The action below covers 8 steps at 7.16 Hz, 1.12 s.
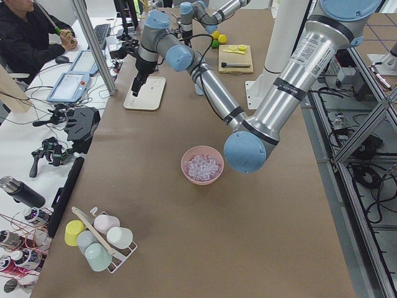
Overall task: Put ice and cherries in cup
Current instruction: 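Carry the cherries with the right gripper over the light-blue cup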
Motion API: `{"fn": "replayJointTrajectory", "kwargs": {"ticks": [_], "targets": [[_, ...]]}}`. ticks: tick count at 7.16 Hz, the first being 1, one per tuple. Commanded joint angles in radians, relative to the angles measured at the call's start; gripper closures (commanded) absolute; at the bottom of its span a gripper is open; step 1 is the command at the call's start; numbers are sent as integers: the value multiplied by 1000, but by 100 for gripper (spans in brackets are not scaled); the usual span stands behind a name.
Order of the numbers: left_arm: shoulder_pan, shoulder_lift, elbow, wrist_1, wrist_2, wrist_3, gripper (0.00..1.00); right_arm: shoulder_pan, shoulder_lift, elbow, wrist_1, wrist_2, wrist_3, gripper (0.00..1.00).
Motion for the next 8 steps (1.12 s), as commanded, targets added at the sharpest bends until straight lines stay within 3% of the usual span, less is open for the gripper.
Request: {"fn": "replayJointTrajectory", "kwargs": {"ticks": [1, 4, 8], "targets": [[-1, 0, 0, 1, -20, 0, 2, 77, 2, 77, 1, 108, 0, 100], [-6, 0, 3, 6, -34, -8, 2, 11, 166, 98, 2, 96, 162, 100], [-15, 6, 12, 8, -34, -15, 2, -287, 318, 97, 2, -225, 357, 100]]}}
